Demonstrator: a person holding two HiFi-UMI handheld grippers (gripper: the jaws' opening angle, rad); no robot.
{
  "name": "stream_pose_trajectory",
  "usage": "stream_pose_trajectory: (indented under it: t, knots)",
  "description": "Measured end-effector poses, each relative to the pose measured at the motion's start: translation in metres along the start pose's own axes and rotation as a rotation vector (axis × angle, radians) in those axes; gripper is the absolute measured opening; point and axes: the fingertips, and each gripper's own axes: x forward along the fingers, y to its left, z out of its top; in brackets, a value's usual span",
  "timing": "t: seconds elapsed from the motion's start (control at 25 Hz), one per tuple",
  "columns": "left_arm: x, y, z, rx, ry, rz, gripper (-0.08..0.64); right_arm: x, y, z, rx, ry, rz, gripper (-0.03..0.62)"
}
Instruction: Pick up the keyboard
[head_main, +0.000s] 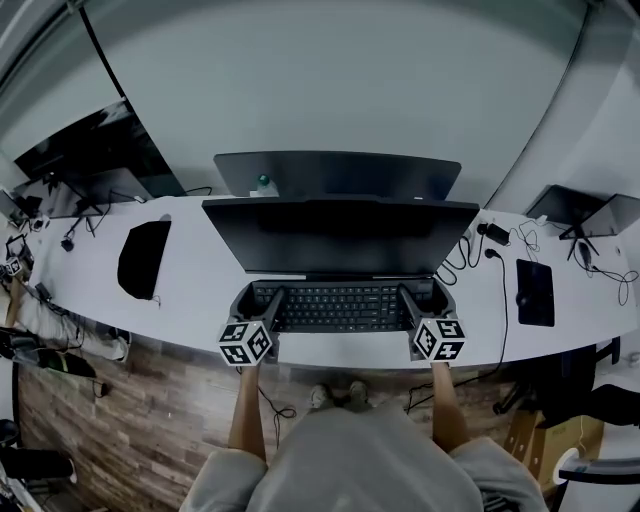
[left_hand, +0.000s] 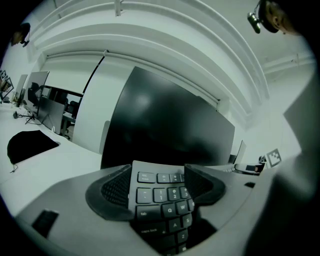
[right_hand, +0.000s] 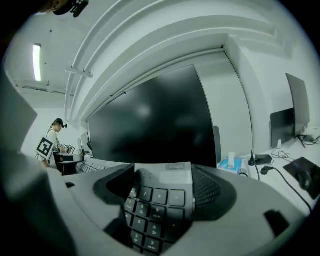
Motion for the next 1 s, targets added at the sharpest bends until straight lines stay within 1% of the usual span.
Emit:
stream_pose_trajectory:
  t: [0.2,0.36,0.56,1.0]
  knots:
    - [-0.001,-0.006,0.018,0.017,-0.037,-0.016,0.310,-0.003,0.001,0.018,-0.012,-0.042,0.001,0.341]
    - [-0.007,-0.010,0.025,0.025,-0.055,-0.021,0.310,-0.009,0.004,0.025,-0.021,-0.062,0.001,0.341]
    - [-0.011,-0.012,0.027,0.026,-0.059,-0.024,0.310,-0.014,0.006,0.027,-0.023,-0.070,0.000,0.341]
    - [-0.010,-0.012,0.021,0.019,-0.044,-0.024,0.310,-0.014,0.004,0.022,-0.022,-0.054,-0.004,0.341]
